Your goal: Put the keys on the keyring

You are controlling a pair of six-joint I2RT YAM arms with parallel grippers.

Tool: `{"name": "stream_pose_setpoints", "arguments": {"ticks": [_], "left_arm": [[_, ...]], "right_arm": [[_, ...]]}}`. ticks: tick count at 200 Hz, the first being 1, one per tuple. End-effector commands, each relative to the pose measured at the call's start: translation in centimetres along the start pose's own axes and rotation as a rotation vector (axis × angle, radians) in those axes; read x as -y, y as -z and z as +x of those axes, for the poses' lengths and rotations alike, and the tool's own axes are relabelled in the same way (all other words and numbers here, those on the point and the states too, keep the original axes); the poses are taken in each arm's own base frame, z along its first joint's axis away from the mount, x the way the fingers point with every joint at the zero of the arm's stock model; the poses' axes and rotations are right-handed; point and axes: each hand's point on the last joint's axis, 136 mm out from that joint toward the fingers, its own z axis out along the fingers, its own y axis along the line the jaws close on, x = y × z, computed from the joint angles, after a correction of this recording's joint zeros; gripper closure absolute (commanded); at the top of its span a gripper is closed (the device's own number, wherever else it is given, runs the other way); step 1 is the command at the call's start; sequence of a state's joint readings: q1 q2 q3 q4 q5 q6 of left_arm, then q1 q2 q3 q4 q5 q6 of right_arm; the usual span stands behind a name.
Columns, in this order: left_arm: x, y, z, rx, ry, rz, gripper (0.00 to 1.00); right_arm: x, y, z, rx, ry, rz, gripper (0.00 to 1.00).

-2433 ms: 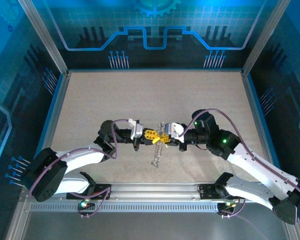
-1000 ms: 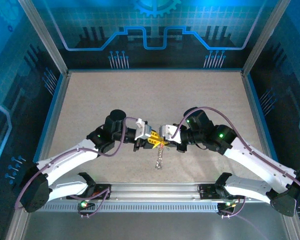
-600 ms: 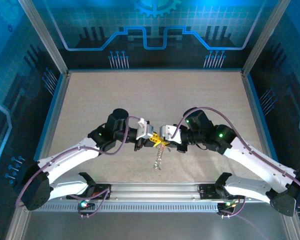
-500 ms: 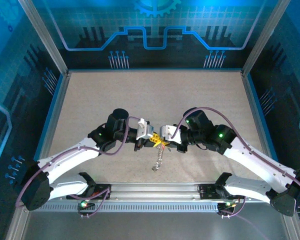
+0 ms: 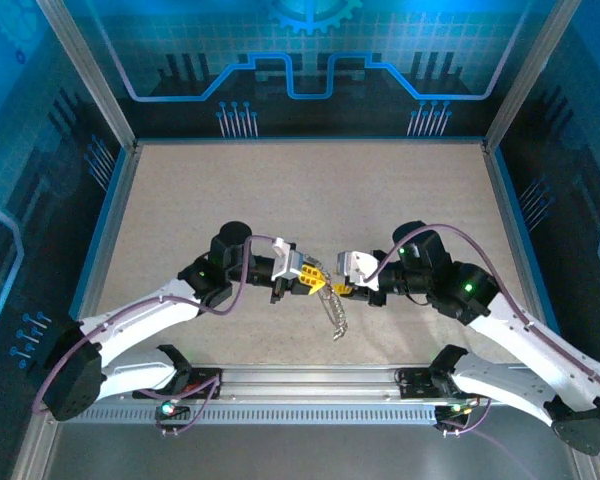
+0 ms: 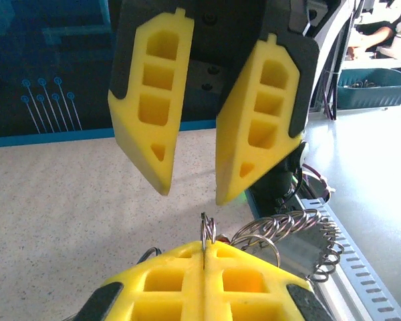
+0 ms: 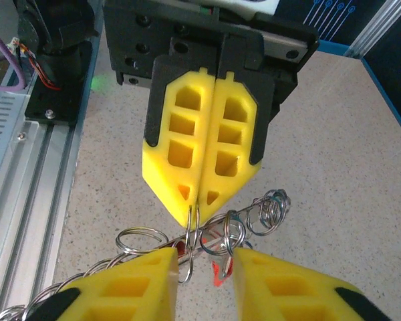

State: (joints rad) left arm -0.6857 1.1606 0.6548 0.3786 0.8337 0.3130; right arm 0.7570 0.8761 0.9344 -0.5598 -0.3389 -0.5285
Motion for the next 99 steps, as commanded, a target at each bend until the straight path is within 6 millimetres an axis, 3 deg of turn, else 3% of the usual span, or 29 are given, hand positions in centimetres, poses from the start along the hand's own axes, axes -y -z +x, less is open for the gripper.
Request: {"name": "stream_pose_setpoints", "arguments": {"ticks": [1,24,76,99], "left_arm": [[0.85,0.1,-2.06,0.085,-0.073,0.036,1.0],[0.8,0.12,-2.27,0.104,-0.074,0.033,1.0],[0.74,0.26,-2.37,0.127,-0.077,0.018,1.0],[0.72,0.25,-2.52,0.14,-0.08,0.017,1.0]], "right_arm": [[-0.59,-0.02,0.0,0.015,-0.018,-0.039,0.76],[-0.9,-0.28,-0.25,0.03,-0.027,-0.066,0.81],[-1.45,-0.35,-0.19,0.049,-0.03,-0.088,0.79],[-1.36,-0.46,0.24,0.027,-0.034,-0.083,0.88]]}}
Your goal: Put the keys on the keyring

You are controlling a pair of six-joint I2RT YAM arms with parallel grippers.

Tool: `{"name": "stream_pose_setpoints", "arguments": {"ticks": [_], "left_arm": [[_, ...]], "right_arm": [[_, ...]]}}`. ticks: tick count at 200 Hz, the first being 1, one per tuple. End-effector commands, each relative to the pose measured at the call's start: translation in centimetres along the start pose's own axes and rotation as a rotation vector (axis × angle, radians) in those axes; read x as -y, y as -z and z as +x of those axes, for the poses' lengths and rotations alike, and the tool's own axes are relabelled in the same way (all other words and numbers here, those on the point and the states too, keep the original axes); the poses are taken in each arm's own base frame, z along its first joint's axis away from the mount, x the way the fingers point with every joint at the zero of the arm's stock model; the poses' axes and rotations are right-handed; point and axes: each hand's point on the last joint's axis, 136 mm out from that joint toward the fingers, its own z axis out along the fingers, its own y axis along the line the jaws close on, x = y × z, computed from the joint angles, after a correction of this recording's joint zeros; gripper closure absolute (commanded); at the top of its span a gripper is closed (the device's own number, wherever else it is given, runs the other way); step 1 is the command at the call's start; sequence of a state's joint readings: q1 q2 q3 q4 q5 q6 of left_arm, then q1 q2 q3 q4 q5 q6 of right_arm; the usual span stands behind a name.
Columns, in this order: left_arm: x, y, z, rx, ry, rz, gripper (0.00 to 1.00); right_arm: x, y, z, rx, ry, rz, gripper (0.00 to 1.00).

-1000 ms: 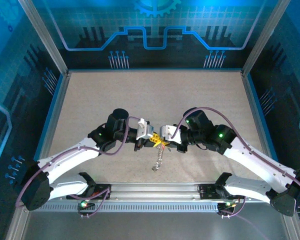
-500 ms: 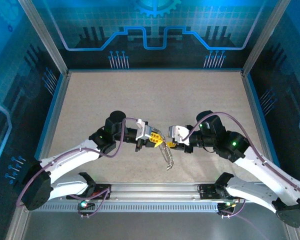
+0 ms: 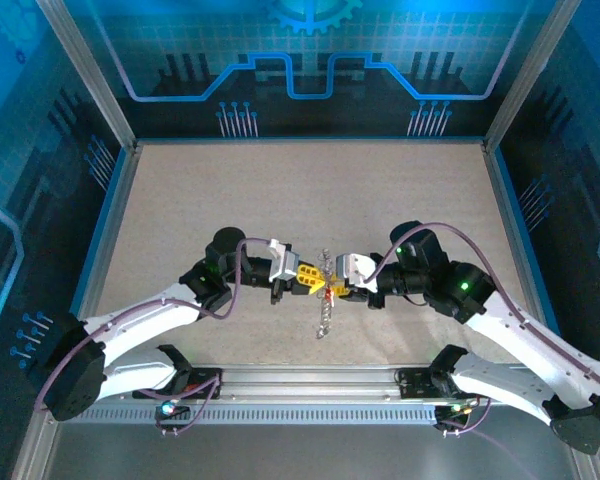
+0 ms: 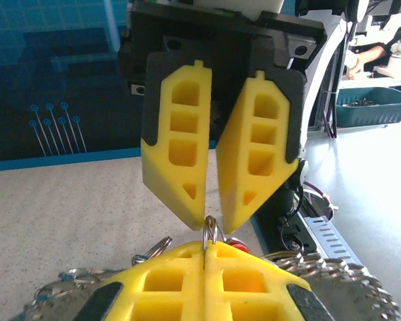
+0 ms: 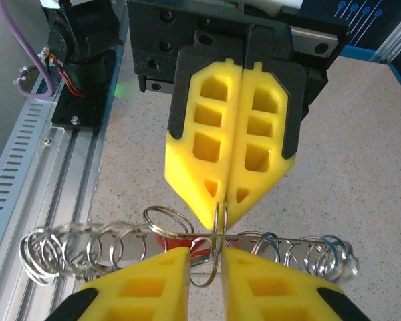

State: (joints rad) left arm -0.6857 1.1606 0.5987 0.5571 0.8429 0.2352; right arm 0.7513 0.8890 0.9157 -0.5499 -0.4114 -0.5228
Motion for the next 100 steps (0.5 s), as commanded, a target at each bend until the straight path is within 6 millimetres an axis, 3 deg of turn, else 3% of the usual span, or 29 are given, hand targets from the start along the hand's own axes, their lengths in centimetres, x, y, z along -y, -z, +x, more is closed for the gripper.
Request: {"name": "stream_pose_setpoints", "arguments": {"ticks": [1,36,100], "left_arm": [[0.5,0.0,-1.7,0.066,-0.058,0.024,1.0],[0.4,0.0,-2.0,0.085,-0.063,0.02,1.0],[-0.2,0.4,-2.3,0.122,-0.057,-0.014,1.0]], "right_arm": [[-0.4,0.1,0.1,0.003,-0.016,-0.017,0.88],[-0.3,0.0,0.6,-0.019,-0.021,-0.021,1.0],[-0.7,0.2,1.8,-0.054,-0.036,-0.026,1.0]]}}
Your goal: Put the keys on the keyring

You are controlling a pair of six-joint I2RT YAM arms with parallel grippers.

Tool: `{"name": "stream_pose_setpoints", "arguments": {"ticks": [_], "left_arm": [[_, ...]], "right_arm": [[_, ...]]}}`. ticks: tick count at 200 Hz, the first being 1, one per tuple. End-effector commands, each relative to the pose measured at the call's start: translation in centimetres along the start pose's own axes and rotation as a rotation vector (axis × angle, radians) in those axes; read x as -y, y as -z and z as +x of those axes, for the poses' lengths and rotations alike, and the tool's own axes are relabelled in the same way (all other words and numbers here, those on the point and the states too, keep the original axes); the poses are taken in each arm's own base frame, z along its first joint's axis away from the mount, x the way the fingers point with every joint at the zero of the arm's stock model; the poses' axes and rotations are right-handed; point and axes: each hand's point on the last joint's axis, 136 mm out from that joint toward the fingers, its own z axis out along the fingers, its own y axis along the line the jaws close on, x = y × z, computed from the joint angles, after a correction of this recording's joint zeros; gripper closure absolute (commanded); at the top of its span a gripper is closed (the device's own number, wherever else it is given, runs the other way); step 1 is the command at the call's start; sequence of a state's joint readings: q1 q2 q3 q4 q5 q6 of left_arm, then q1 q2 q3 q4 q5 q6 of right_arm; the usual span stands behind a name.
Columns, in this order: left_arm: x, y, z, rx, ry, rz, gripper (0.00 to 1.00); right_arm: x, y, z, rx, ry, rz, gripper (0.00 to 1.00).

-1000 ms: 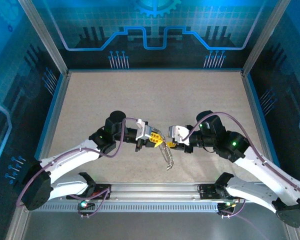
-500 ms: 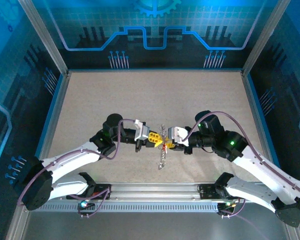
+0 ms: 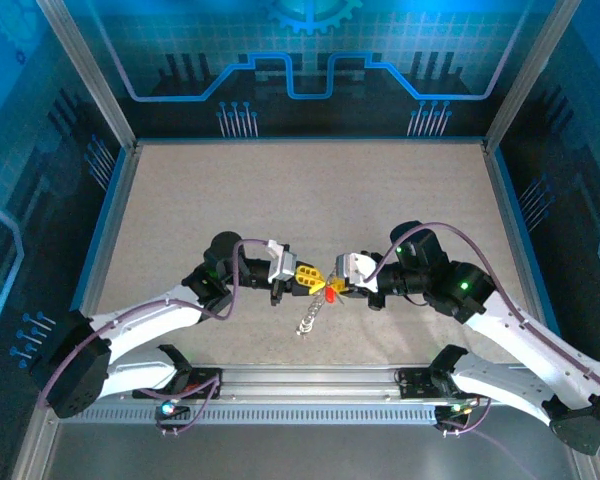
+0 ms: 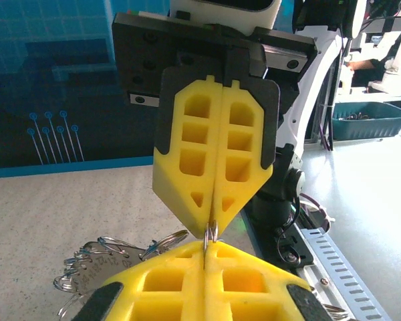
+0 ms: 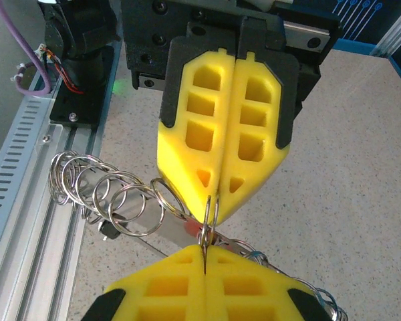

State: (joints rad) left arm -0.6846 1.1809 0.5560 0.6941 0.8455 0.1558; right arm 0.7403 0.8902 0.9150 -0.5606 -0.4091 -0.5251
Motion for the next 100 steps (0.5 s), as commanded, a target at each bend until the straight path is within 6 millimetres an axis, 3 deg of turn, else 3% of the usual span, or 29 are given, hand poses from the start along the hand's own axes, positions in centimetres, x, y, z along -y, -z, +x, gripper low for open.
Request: {"name": "stream_pose_setpoints", "arguments": {"ticks": [1,38,61,79,100], "left_arm": [[-0.2,0.26,-2.3,0.079,-0.078,-0.009,1.0],[-0.45,0.26,-2.34,0.081,-0.081,-0.021,1.0],[-0.5,0.25,-2.4,0.083,-0.082,-0.023,1.0],[-0.52,0.21,-2.33,0.082,-0.079,-0.023,1.0],[-0.59,0.24,-2.42,0.084,-0.085,-0.028,1.0]], "right_arm": [[-0.82,0.16,1.39,-0.041,-0.026,-0.031,1.0],[-0.86,-0.02,1.52,-0.043,-0.035,-0.037,0.91],[-0.85,-0.08,1.29,-0.035,-0.034,-0.042,1.0],[-0.7,-0.15,1.31,-0.039,-0.039,-0.04,1.0],[-0.58,-0.19,1.42,-0.043,-0.042,-0.033,0.91]]}}
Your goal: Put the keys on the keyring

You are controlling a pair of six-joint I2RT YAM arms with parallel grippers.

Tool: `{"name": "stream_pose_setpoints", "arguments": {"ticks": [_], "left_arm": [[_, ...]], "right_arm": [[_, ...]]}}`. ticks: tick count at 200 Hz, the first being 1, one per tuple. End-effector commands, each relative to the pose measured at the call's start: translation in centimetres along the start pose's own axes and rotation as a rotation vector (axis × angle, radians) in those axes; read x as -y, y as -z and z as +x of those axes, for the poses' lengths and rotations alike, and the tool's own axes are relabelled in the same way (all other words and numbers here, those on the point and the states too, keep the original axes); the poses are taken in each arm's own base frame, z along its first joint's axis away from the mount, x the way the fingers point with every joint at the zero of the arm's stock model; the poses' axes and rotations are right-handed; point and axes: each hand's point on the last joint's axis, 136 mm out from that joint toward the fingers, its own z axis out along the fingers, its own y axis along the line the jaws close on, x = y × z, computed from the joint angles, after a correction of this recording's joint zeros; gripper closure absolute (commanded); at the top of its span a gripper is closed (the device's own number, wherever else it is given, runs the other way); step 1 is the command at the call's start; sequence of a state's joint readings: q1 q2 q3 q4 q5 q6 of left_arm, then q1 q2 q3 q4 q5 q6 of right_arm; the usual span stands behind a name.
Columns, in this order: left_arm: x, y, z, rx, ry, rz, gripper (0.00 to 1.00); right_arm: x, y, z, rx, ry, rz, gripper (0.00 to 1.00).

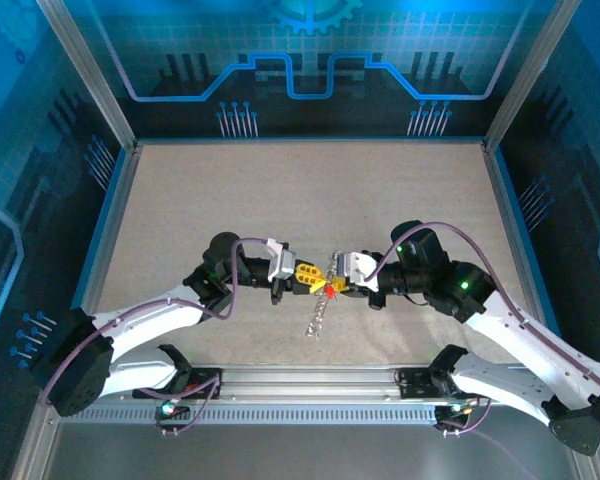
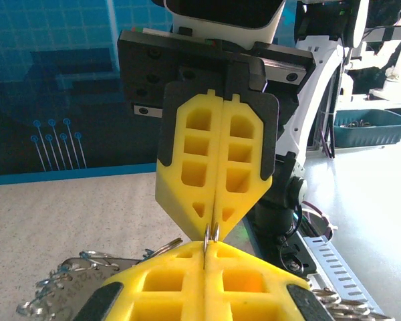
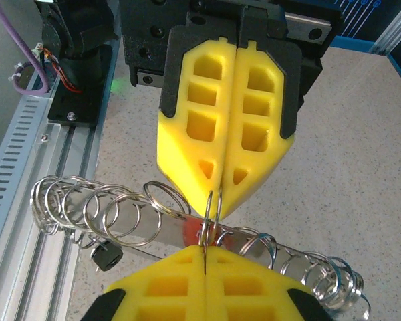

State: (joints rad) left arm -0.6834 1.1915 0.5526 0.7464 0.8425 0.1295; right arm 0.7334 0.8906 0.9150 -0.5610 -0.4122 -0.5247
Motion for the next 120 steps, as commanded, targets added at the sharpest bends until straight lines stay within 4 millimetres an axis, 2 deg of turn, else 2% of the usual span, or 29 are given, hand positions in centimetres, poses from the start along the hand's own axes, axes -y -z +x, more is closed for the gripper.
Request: {"name": "stream_pose_setpoints", "arguments": {"ticks": [1,18,54,66,88,99,120], "left_arm": [[-0.4,0.2,-2.0,0.062,-0.081,-0.022,1.0],[-0.5,0.2,-2.0,0.061,-0.082,-0.025,1.0],[-0.6,0.1,-2.0,0.064,-0.078,-0.025,1.0],[-0.7,0.1,-2.1,0.067,-0.079,-0.027,1.0],[-0.7,0.1,-2.1,0.071,-0.077,-0.029,1.0],[-0.7,0.1,-2.1,0.072,-0.076,-0.031,1.0],[-0.8,0.1,-2.0,0.072,-0.071,-0.033,1.0]], "right_arm": [[-0.7,-0.2,1.4,-0.043,-0.038,-0.037,0.91],[-0.7,-0.3,1.1,-0.03,-0.04,-0.038,0.86],[-0.6,-0.6,0.5,0.003,-0.044,-0.051,0.86],[-0.6,-0.8,0.3,0.008,-0.045,-0.057,0.87],[-0.5,-1.0,0.1,0.016,-0.046,-0.068,0.97],[-0.4,-1.1,0.0,0.016,-0.048,-0.068,0.98],[-0.3,-1.2,-0.2,0.025,-0.044,-0.066,0.89]]}}
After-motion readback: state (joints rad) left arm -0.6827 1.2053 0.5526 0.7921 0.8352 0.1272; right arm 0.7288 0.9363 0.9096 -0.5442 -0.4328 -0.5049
